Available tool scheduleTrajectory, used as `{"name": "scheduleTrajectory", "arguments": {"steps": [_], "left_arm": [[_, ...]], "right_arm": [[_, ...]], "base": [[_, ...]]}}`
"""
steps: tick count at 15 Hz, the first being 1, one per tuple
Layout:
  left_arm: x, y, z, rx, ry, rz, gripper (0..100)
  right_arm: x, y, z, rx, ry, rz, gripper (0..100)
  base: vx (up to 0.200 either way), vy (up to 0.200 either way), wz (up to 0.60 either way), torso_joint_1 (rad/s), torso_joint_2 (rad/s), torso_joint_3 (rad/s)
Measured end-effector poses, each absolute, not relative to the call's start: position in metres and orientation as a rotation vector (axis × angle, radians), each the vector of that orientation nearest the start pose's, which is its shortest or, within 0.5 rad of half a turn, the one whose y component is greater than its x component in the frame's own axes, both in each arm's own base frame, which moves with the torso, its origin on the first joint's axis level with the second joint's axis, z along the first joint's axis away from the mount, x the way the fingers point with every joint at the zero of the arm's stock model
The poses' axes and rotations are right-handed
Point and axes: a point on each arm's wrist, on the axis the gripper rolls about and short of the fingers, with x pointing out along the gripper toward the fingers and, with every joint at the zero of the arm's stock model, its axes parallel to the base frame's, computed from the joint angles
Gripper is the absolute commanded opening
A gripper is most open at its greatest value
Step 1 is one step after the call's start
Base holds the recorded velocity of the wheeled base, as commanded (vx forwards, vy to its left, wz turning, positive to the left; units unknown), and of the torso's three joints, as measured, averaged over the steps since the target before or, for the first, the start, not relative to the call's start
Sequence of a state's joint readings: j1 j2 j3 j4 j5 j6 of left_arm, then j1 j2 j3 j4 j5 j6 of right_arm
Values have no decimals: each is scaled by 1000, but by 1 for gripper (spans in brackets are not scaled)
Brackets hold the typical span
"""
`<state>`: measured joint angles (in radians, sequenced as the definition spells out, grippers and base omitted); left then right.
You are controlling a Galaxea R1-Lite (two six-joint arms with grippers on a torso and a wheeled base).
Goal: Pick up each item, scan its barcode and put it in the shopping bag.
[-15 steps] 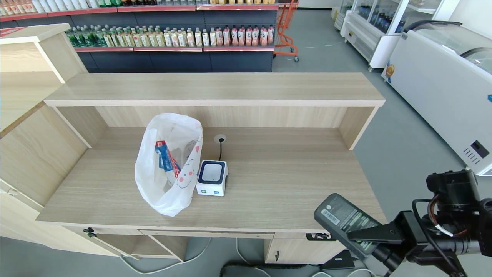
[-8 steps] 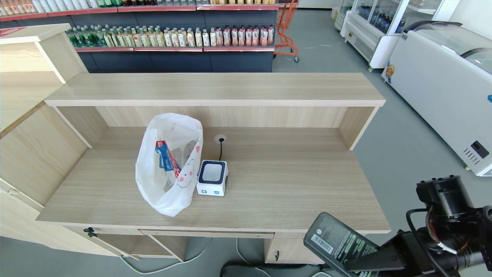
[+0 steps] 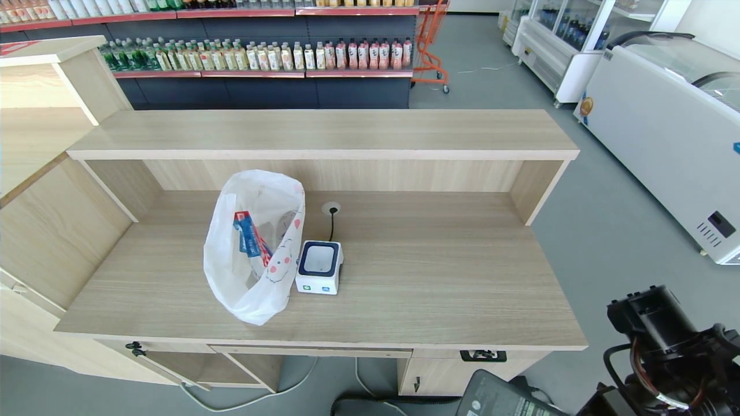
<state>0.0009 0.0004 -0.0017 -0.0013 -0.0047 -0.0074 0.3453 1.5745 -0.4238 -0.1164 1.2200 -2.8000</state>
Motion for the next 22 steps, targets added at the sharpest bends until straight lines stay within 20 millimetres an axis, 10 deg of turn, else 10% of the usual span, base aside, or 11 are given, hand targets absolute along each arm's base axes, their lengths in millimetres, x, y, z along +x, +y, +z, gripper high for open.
{"name": "scheduleTrajectory", "arguments": {"steps": [18,22], "left_arm": [[-23,0,76,-7,-3,-3,100],[-23,0,76,-7,-3,-3,100]], "right_arm": [[166,87,97,-1497,-1419,1454,0],[188,70,128,-1522,-1243,1337,0]], "base": [[0,0,0,0,0,0],[0,0,0,0,0,0]]}}
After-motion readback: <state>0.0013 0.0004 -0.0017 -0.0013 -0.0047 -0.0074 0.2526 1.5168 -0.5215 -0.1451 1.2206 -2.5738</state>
